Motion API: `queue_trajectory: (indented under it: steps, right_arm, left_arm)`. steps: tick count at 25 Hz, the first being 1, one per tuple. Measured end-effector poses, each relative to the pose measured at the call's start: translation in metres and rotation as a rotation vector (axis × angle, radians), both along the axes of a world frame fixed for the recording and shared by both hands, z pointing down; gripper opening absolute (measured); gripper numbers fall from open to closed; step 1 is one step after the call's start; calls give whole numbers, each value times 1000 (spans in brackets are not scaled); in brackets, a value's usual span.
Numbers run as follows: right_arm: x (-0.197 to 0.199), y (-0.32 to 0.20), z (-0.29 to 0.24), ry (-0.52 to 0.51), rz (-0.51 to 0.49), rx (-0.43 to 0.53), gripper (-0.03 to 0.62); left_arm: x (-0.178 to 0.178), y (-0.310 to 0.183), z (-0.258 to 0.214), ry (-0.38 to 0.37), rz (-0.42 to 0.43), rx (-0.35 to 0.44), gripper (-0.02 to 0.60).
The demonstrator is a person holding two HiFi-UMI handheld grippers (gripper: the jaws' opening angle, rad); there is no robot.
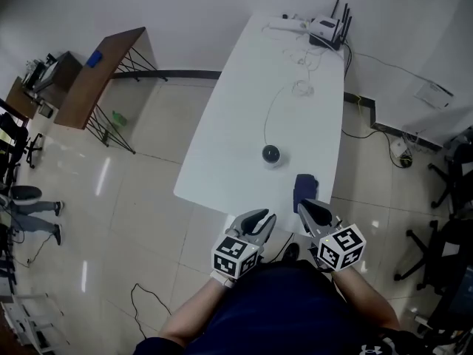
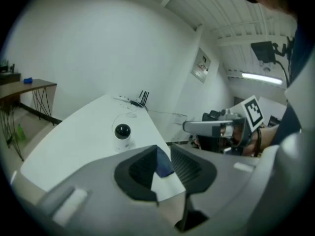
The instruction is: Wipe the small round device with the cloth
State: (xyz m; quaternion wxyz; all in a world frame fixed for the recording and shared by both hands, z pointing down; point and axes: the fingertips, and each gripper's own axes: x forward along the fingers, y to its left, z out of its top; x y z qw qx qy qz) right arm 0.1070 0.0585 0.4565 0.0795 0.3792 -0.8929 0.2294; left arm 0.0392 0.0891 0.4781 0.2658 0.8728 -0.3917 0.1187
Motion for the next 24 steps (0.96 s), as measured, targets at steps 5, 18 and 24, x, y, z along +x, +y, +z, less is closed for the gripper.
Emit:
queue_trajectory:
  steps: [5, 18, 24]
  right_arm:
    - [-23, 9, -8, 25, 21, 45, 32]
    - [-25, -14, -25, 80, 118, 127, 32]
    - [-23, -19, -32, 79, 128, 147, 32]
  left_arm:
    - [-23, 0, 7, -12, 39, 6, 87]
    - [-25, -25, -4, -7, 129, 57, 87]
    - [-30, -28, -4, -21, 129, 76, 86]
